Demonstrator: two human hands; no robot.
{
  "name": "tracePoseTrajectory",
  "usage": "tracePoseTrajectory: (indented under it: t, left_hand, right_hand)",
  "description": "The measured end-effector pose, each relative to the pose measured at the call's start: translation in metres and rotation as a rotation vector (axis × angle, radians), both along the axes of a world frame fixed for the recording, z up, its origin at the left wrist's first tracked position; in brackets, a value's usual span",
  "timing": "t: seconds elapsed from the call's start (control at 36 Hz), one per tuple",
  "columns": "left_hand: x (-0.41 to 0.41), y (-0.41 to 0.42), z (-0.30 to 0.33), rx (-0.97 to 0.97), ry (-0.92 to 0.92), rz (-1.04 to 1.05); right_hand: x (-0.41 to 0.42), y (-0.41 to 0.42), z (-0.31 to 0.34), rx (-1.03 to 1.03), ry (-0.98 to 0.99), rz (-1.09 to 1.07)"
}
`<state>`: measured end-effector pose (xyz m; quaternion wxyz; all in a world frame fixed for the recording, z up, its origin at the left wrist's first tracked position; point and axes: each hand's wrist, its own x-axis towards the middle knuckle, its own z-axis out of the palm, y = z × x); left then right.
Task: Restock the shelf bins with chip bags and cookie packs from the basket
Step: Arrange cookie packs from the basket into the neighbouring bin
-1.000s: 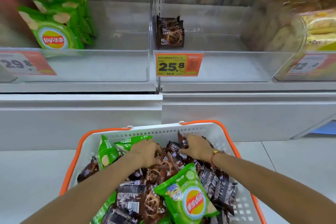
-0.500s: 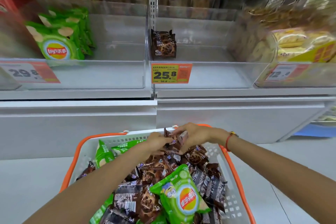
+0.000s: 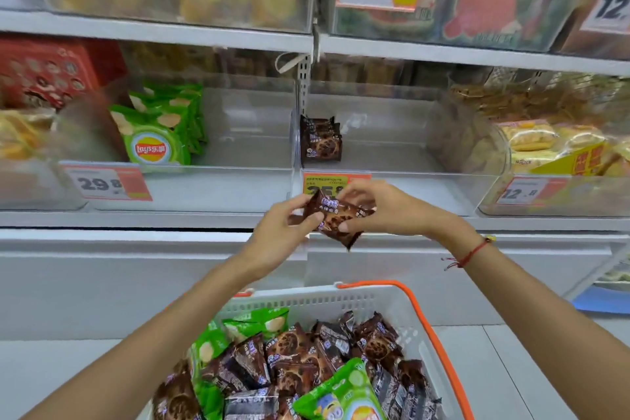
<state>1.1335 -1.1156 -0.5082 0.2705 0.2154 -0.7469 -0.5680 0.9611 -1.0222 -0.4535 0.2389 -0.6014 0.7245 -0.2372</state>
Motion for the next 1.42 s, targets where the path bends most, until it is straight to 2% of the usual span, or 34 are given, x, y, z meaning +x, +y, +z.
tracePoseTrajectory:
  t: [0.14, 0.25, 0.39, 0.44, 0.56, 0.69, 0.81, 0.92, 1.11, 1.42]
  left_hand:
    - [-0.007, -0.023, 0.033, -0.266, 0.062, 0.2]
    - [-0.011, -0.038, 0.048, -0.384, 0.134, 0.318]
    - [-0.018, -0.057, 0.042, -0.458, -0.004, 0.372]
    - [-0.021, -0.061, 0.038, -0.467, -0.077, 0.329]
    - [-0.025, -0.068, 0.037, -0.541, -0.16, 0.32]
    - [-0.026, -0.076, 0.037, -0.51, -0.106, 0.339]
    - [-0.026, -0.079, 0.035, -0.505, -0.09, 0.331]
    - [-0.023, -0.08, 0.036, -0.498, -0.091, 0.281]
    - [-0.02, -0.081, 0.037, -0.51, -0.094, 0.243]
    - [-0.022, -0.081, 0.037, -0.502, -0.083, 0.257]
  right_hand:
    - [-0.004, -0.009, 0.034, -0.227, -0.093, -0.034]
    - [-0.022, -0.025, 0.051, -0.27, -0.128, -0.118]
    - [-0.062, -0.065, 0.062, -0.211, 0.05, -0.366]
    - [-0.07, -0.081, 0.063, -0.154, 0.193, -0.374]
    - [-0.08, -0.118, 0.046, 0.009, 0.401, -0.26]
    - [-0.084, -0.151, 0.016, 0.102, 0.523, -0.167]
    - [-0.085, -0.167, -0.001, 0.009, 0.52, -0.159]
    - [-0.085, -0.17, -0.005, -0.126, 0.704, -0.135]
    - [-0.09, -0.168, -0.001, -0.186, 0.847, -0.019]
    - [-0.078, -0.181, -0.01, -0.181, 0.747, -0.035]
